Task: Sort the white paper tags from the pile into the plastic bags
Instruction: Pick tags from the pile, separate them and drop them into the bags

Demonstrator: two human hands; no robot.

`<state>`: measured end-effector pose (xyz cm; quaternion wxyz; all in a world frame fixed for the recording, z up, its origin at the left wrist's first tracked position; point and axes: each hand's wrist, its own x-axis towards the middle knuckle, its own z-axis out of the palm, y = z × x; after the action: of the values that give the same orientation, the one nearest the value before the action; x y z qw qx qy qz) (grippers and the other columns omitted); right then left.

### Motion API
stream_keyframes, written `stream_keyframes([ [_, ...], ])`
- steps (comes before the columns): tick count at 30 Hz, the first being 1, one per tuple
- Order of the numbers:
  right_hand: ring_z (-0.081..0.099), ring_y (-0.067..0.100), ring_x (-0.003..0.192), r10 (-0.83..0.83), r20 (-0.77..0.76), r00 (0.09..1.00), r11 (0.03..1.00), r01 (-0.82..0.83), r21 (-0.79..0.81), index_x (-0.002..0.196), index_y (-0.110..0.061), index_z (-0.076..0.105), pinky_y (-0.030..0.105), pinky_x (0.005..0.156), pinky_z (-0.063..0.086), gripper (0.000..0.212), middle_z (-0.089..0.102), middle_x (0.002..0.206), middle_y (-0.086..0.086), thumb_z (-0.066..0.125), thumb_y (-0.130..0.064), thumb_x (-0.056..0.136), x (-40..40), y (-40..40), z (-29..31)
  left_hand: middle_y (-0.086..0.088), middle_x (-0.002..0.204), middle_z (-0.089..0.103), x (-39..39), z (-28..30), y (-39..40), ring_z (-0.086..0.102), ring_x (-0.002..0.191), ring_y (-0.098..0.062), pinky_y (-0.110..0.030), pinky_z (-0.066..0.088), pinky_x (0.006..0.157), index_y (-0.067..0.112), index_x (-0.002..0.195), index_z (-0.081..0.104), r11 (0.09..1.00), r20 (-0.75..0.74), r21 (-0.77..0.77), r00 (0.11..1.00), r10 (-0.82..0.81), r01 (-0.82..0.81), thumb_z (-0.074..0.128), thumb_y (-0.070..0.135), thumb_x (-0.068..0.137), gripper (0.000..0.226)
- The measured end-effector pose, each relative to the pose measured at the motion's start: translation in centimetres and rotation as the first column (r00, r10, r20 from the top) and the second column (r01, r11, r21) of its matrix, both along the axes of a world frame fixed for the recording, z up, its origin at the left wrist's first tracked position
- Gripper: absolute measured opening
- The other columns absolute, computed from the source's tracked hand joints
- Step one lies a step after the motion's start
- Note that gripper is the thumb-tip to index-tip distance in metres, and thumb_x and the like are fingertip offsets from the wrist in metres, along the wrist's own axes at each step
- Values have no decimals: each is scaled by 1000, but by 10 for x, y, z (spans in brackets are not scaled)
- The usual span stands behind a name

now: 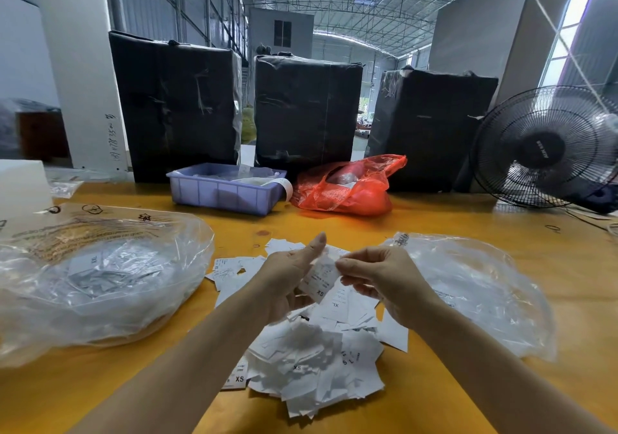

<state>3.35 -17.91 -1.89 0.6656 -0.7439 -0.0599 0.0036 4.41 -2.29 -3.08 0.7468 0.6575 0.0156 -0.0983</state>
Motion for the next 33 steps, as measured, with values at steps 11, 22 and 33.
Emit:
stream_keyframes([
  [11, 70, 16, 66, -122, 109, 987, 986, 133, -97, 89, -4, 67, 22, 62, 52, 9, 73, 80, 11, 67, 2, 82, 13, 0, -23, -7, 69, 69, 8, 24, 55, 57, 44, -9, -17, 39, 42, 8, 77, 71, 924, -6, 381, 999, 38, -33, 77, 22, 77, 15],
  [22, 48, 18, 124, 114, 190, 975, 641, 74, -764, 138, -18, 44, 27, 101, 40, 78, 52, 137, 6, 79, -40, 72, 31, 7, -49, -26, 86, 59, 10, 23, 195, 52, 79, -35, -40, 42, 67, -12, 87, 58, 39, 454, 836, 730, 511, -547, 48, -11, 85, 11],
  [33, 60, 19, 98, 64, 500, 864, 671, 334, -662, 117, -8, 64, 31, 88, 49, 36, 65, 111, 7, 69, -22, 84, 16, -8, 3, -26, 107, 54, 62, 17, 159, 52, 99, -44, -56, 47, 87, -1, 119, 51, 185, 430, 840, 835, 343, -509, 74, 19, 78, 51],
])
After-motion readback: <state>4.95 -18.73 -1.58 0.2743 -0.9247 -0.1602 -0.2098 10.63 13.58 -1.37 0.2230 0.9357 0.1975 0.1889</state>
